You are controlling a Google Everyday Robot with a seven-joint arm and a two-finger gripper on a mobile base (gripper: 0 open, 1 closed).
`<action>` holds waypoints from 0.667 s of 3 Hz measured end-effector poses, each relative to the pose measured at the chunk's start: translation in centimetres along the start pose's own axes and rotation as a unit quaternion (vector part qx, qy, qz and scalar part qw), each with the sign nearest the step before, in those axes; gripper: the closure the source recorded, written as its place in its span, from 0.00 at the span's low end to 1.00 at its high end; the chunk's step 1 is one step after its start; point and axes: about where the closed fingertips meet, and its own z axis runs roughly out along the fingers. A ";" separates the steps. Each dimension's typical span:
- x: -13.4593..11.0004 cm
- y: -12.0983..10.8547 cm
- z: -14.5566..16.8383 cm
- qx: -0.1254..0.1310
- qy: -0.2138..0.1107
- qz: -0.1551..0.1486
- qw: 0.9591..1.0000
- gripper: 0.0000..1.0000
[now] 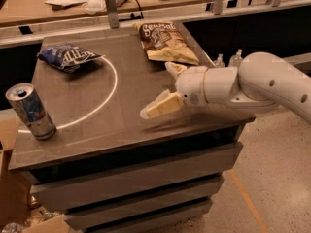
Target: Move blue chip bag near brown chip bag
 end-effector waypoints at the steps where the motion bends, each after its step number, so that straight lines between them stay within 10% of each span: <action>1: -1.2 -1.3 3.0 0.028 0.008 0.013 1.000 0.00; 2: -1.8 -2.8 5.8 0.054 -0.004 0.029 0.998 0.00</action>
Offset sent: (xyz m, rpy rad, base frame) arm 0.0816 0.0667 -0.0052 0.0717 0.0159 -0.2002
